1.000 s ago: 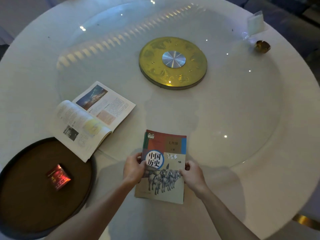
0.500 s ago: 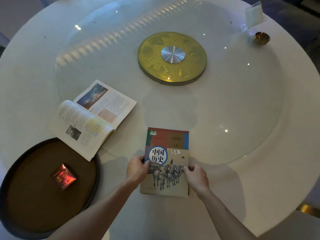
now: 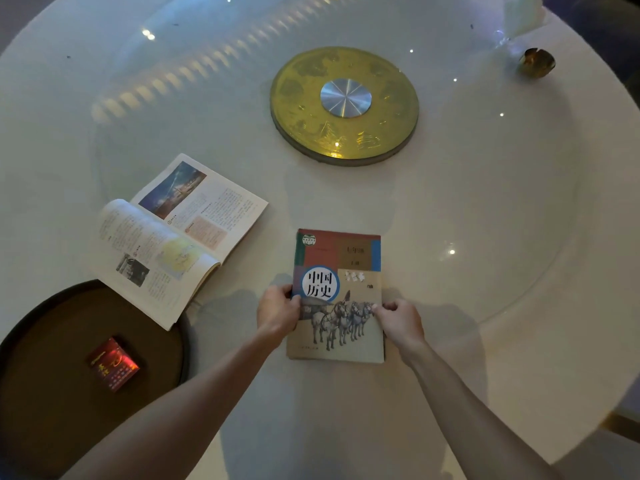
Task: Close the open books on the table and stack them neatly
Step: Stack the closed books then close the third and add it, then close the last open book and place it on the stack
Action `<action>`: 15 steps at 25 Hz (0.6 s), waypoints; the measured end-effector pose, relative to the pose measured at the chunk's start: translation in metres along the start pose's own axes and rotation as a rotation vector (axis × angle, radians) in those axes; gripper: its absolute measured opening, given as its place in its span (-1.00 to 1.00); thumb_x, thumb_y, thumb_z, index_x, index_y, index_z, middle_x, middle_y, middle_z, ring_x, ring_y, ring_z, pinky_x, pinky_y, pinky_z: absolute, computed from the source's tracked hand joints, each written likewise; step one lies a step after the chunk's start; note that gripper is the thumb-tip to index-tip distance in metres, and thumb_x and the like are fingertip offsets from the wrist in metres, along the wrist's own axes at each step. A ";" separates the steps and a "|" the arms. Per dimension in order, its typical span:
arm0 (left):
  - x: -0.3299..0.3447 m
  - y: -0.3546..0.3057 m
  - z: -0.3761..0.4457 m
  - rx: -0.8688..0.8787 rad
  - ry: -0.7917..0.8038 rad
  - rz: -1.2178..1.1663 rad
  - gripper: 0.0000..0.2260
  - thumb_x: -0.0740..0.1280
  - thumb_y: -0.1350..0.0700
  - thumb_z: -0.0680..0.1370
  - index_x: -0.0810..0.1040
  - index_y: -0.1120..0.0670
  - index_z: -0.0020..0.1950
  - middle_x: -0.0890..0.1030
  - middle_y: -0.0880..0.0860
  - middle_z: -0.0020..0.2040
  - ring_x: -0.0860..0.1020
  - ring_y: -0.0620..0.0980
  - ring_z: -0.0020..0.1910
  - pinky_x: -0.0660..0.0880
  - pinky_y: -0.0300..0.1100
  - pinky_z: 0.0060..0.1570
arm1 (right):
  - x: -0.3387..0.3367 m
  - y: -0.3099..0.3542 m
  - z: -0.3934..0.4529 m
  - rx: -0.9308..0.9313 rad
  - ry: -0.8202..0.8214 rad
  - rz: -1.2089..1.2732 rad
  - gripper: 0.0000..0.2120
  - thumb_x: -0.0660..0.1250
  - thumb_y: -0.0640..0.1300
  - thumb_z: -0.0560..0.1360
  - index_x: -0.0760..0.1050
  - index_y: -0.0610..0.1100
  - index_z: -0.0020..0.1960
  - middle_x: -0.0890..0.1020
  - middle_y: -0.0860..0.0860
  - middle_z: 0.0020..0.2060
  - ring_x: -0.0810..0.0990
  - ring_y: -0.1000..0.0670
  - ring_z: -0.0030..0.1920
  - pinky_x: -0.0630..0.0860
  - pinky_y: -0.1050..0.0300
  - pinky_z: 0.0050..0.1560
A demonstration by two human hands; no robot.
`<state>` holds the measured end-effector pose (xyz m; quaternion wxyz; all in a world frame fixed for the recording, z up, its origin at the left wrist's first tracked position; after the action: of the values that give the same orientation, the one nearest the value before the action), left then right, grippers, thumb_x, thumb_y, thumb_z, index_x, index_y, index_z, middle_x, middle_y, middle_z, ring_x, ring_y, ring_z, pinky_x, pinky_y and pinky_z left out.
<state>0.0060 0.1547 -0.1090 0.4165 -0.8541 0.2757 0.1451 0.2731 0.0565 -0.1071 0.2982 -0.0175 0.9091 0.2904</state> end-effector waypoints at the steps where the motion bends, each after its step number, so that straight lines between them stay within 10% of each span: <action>1: -0.001 -0.008 0.007 0.010 -0.002 -0.010 -0.77 0.30 0.19 0.58 0.70 0.06 0.14 0.73 0.03 -0.11 0.64 0.00 -0.32 0.49 -0.21 -0.48 | -0.004 0.011 0.008 -0.013 -0.009 -0.003 -0.77 0.43 0.01 0.51 0.60 -0.17 -0.03 0.72 -0.11 -0.06 0.68 -0.17 0.01 0.62 -0.20 0.12; 11: 0.001 -0.047 0.050 0.071 -0.024 -0.009 -0.75 0.30 0.17 0.62 0.66 0.03 0.24 0.72 0.01 0.02 0.66 -0.07 -0.17 0.53 -0.25 -0.37 | -0.014 0.053 0.056 -0.102 -0.045 -0.114 -0.80 0.38 0.01 0.55 0.51 -0.11 -0.13 0.66 -0.07 -0.15 0.65 -0.18 -0.03 0.51 -0.01 -0.09; 15: 0.000 -0.039 0.049 0.044 0.001 -0.110 -0.71 0.36 0.12 0.59 0.62 0.04 0.32 0.70 -0.06 -0.05 0.65 -0.18 -0.23 0.53 -0.33 -0.45 | -0.014 0.072 0.047 -0.173 -0.138 -0.343 -0.69 0.35 0.00 0.57 0.50 -0.18 0.21 0.59 -0.14 0.13 0.59 -0.19 0.13 0.55 -0.04 0.03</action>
<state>0.0282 0.2131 -0.1142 0.4423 -0.8587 0.2314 0.1157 0.2951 0.1391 -0.0927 0.4022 -0.1777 0.8419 0.3128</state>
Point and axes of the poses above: each hand's wrist, its own z-axis towards the middle knuckle, its own x-axis out of the palm, y = z × x, the point moved 9 cm from there along z, towards the middle knuckle
